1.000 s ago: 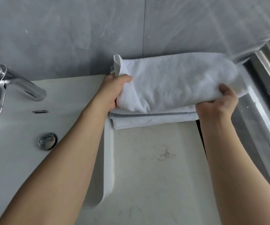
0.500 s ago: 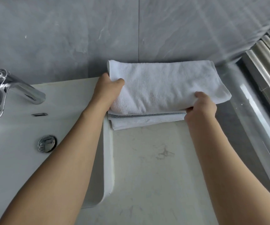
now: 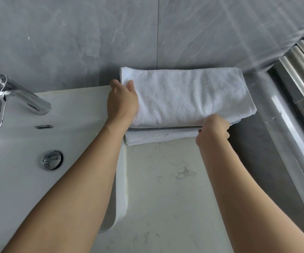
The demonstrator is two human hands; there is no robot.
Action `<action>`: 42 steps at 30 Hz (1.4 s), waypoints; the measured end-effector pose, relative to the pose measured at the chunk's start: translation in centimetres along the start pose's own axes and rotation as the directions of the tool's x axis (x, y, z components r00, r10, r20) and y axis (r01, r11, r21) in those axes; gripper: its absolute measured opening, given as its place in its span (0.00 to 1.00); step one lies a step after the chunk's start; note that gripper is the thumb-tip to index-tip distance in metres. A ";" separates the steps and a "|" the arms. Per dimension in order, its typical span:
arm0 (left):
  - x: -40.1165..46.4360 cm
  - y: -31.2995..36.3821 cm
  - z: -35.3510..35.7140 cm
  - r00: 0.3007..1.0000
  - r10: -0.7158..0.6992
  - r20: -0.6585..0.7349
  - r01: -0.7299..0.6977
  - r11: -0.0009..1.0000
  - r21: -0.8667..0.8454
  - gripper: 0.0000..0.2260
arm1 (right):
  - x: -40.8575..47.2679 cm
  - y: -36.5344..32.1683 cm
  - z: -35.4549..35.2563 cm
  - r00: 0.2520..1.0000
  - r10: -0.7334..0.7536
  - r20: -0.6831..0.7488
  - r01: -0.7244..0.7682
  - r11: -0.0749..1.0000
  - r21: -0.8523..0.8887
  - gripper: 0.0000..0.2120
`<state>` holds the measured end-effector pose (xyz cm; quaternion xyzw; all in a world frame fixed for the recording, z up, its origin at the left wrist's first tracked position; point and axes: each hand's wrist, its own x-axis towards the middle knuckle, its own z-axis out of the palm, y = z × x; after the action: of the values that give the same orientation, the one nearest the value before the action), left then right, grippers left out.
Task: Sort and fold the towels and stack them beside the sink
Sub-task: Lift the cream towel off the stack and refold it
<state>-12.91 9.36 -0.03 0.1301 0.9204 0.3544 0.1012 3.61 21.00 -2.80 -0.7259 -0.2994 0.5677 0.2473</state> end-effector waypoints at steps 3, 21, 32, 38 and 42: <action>0.1 -1.2 0.9 0.994 0.082 -0.074 -0.075 0.994 0.085 0.16 | -0.3 -0.1 0.3 0.995 -0.027 -0.095 0.039 0.992 0.123 0.28; -3.0 -5.8 0.2 0.910 0.413 -0.028 -0.405 0.902 0.151 0.25 | -4.1 4.3 1.1 0.995 -0.055 0.082 0.036 0.975 0.220 0.30; -10.1 -16.5 -8.7 0.933 0.359 -0.031 -0.354 0.929 0.106 0.25 | -15.9 12.3 3.0 0.898 -0.226 0.378 0.219 0.974 0.062 0.23; -10.0 -22.6 -14.8 0.948 0.314 -0.049 -0.311 0.948 0.066 0.22 | -23.6 17.1 5.7 0.833 -0.314 0.456 0.367 0.930 -0.030 0.17; -9.2 -27.5 -20.2 0.939 0.341 -0.039 -0.338 0.939 0.061 0.23 | -29.4 21.2 8.7 0.833 -0.287 0.472 0.360 0.930 -0.070 0.18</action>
<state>-14.49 -25.82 -3.09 0.2807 0.8956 0.3449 0.0124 -6.73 -14.63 0.22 -0.5288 -0.5111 0.6457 0.2056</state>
